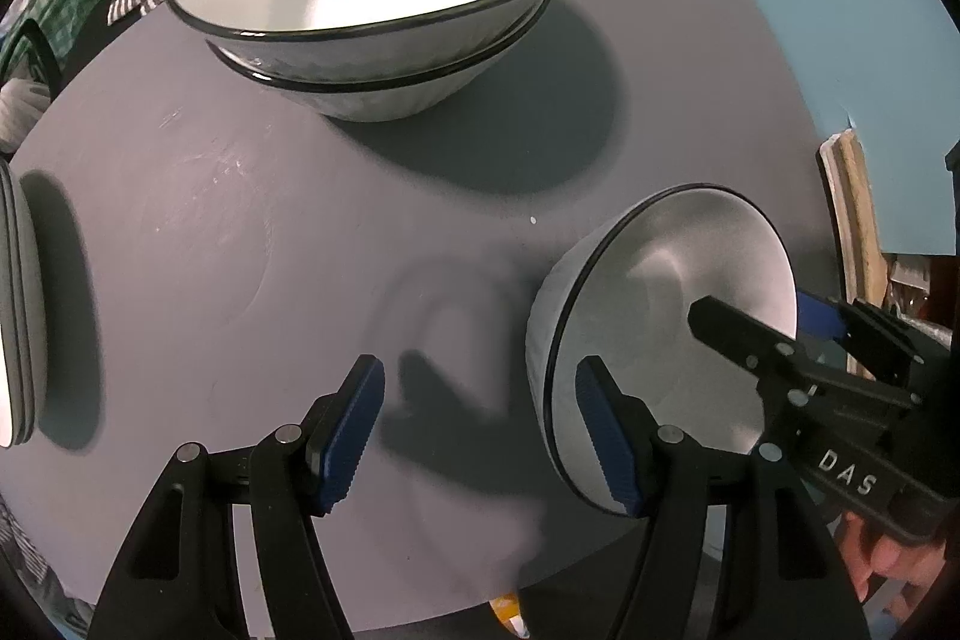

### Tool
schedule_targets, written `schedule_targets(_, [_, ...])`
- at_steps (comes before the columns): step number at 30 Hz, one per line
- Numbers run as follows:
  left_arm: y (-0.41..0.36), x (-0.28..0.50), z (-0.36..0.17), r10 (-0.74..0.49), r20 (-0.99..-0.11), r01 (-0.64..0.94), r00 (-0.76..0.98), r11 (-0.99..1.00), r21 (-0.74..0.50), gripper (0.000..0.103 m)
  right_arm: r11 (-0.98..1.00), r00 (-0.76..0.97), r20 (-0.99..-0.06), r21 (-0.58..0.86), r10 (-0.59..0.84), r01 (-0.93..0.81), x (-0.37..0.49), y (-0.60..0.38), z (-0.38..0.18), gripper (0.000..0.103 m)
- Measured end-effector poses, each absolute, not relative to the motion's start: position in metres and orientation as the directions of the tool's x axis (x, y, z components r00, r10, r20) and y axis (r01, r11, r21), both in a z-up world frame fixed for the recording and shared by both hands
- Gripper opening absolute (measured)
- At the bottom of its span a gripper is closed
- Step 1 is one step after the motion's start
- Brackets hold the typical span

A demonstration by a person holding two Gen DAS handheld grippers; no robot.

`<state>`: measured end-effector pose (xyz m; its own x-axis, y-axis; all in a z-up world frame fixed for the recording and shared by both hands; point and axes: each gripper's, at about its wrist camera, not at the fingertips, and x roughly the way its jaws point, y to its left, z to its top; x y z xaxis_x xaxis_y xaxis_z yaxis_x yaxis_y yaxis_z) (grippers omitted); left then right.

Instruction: Organize plates and bowls

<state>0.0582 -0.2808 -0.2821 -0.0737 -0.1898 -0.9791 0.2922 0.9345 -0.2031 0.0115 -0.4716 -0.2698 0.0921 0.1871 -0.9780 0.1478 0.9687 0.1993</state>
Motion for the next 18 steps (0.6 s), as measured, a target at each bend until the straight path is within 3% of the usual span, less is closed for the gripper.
schedule_targets(5, [-0.281, 0.057, -0.288, -0.179, -0.980, 0.282, -0.082, 0.939, -0.195, 0.066, 0.971, 0.085, -0.978, 0.198, 0.188, 0.137, 0.014, -0.466, -0.269, 0.057])
schedule_targets(9, [-0.284, 0.058, -0.291, -0.173, -0.981, 0.271, -0.093, 0.943, -0.192, 0.055, 0.974, 0.076, -0.980, 0.191, 0.183, 0.119, 0.018, -0.462, -0.269, 0.054])
schedule_targets(13, [-0.277, 0.058, -0.297, -0.188, -0.976, 0.245, -0.115, 0.946, -0.211, 0.054, 0.974, 0.069, -0.980, 0.192, 0.185, 0.118, 0.016, -0.462, -0.272, 0.046])
schedule_targets(15, [-0.277, 0.057, -0.295, -0.194, -0.975, 0.251, -0.104, 0.944, -0.215, 0.044, 0.975, 0.062, -0.981, 0.190, 0.183, 0.118, 0.016, -0.464, -0.274, 0.040])
schedule_targets(18, [-0.280, 0.059, -0.295, -0.192, -0.976, 0.266, -0.100, 0.940, -0.212, 0.039, 0.974, 0.047, -0.981, 0.194, 0.189, 0.115, 0.016, -0.460, -0.278, 0.030])
